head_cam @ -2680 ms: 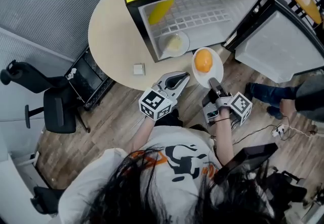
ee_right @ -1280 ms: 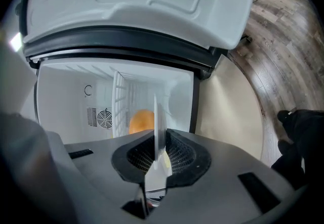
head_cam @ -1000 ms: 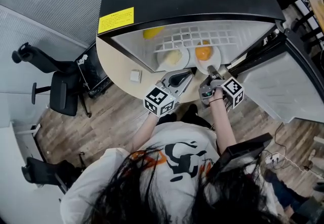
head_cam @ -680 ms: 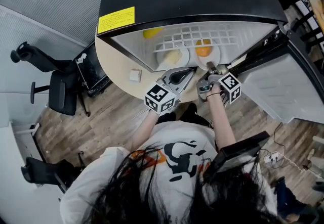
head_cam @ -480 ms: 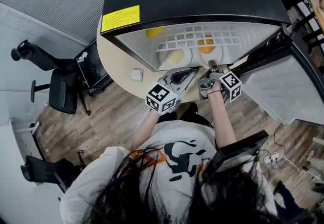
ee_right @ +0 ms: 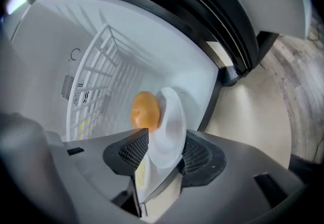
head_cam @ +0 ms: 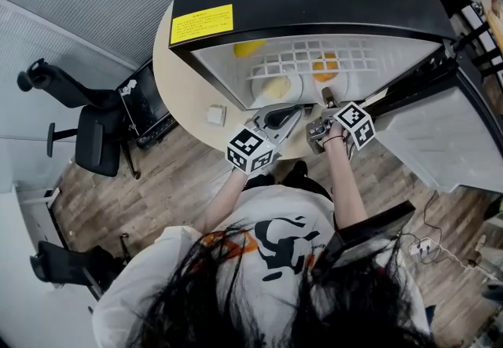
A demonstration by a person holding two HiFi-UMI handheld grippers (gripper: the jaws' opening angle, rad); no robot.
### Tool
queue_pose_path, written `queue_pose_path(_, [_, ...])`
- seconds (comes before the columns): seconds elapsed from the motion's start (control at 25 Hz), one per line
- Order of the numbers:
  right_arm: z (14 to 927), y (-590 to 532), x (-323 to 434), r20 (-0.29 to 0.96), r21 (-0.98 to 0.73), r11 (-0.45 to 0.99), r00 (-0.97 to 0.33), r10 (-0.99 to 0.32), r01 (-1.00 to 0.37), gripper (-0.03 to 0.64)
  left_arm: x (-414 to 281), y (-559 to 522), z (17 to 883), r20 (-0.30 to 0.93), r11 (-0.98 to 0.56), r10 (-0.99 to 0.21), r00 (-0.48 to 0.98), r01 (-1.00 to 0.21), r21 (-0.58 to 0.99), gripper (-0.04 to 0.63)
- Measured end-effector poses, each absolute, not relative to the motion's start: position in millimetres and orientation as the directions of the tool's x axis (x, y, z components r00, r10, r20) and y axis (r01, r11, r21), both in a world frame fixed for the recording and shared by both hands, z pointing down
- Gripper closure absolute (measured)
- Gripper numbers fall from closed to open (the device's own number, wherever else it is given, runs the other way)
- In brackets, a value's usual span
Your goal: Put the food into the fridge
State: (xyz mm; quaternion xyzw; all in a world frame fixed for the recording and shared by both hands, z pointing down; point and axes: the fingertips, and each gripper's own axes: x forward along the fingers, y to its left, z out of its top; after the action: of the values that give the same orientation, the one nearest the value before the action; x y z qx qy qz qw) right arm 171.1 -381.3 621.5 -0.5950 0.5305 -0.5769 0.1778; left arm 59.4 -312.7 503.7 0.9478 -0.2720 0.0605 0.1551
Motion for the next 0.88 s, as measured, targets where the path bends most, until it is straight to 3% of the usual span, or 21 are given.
queue_pose_path(0.28, [620.1, -392.1, 172.6, 0.534, -0.765, -0.366, -0.202, -0.821, -0.53, 0.421, 54.7, -310.9, 504.2, 0.202, -0.808, -0.489, 0.849, -0.528, 0.262, 0.583])
queue_pose_path(0.48, [619.3, -398.7, 170.8, 0.581, -0.689, -0.357, -0.186, -0.793, -0.631, 0.377, 50.6, -310.1, 505.8, 0.208, -0.806, -0.491, 0.846, -0.532, 0.261, 0.583])
queue_pose_path(0.68, [622.1, -392.6, 175.3, 0.669, -0.505, -0.366, -0.086, -0.738, -0.782, 0.331, 45.2, -308.8, 506.1, 0.216, -0.805, -0.494, 0.842, -0.537, 0.251, 0.583])
queue_pose_path(0.88, [622.0, -384.7, 185.9, 0.699, -0.395, -0.38, -0.006, -0.715, -0.836, 0.314, 37.7, -309.8, 508.1, 0.222, -0.796, -0.505, 0.834, -0.549, 0.255, 0.583])
